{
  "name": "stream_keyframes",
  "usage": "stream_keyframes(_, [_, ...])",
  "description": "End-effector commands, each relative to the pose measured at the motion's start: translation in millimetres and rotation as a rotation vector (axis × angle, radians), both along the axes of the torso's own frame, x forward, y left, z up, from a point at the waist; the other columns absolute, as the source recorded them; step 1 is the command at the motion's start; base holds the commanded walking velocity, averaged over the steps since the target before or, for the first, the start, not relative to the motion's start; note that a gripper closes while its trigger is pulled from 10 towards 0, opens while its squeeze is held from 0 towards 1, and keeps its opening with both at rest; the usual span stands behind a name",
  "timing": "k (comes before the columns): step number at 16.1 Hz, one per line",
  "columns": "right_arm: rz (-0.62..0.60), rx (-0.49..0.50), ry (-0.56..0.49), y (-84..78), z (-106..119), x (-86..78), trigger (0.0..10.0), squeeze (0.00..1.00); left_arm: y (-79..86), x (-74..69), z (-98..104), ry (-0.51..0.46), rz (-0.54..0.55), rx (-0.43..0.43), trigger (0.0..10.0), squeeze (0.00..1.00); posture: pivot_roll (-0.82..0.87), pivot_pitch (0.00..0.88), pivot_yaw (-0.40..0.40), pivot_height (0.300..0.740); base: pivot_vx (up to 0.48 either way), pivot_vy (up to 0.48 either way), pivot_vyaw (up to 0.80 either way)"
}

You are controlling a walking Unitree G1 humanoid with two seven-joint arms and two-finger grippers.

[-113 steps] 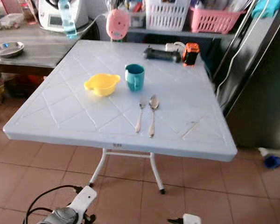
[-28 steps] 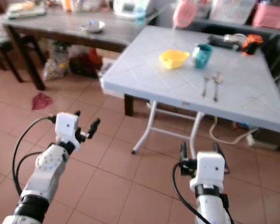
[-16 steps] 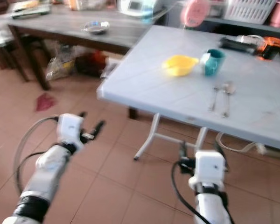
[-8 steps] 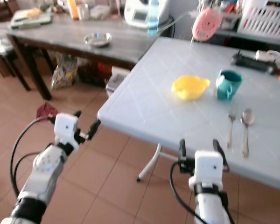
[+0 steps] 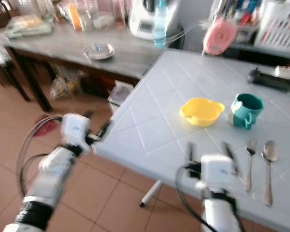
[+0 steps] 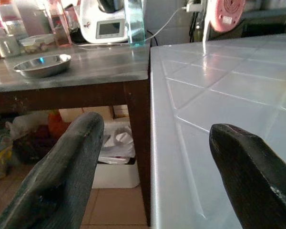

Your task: Setting the table

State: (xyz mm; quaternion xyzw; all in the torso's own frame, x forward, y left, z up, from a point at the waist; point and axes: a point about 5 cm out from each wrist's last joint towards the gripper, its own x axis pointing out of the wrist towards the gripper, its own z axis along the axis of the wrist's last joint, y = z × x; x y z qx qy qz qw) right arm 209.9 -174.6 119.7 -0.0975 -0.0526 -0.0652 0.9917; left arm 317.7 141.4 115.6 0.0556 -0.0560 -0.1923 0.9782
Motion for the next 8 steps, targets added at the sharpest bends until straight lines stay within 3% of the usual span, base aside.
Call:
stream_keyframes(1, [-0.027,-0.017,-0.001,-6.7,2.7,-2.9,10.0,0.00,-13.2,-1.9,6.9,-0.035,-0.065,-0.002,10.0,0.00,0.01,0.057,0.013,0.740,0.000,0.000,0.00])
stream_keyframes(4, [-0.034,-0.009,-0.013,-7.1,6.7,-1.2,10.0,0.00,-18.6,-2.1,12.9,-0.053,-0.118,-0.010,10.0,0.00,0.01,0.057,0.012,0.740,0.000,0.000,0.00])
stream_keyframes(8, [-0.039,-0.006,-0.024,-8.8,10.4,1.9,10.0,0.00,-30.8,-7.0,12.1,-0.029,-0.294,0.001,10.0,0.00,0.02,0.054,0.011,0.740,0.000,0.000,0.00])
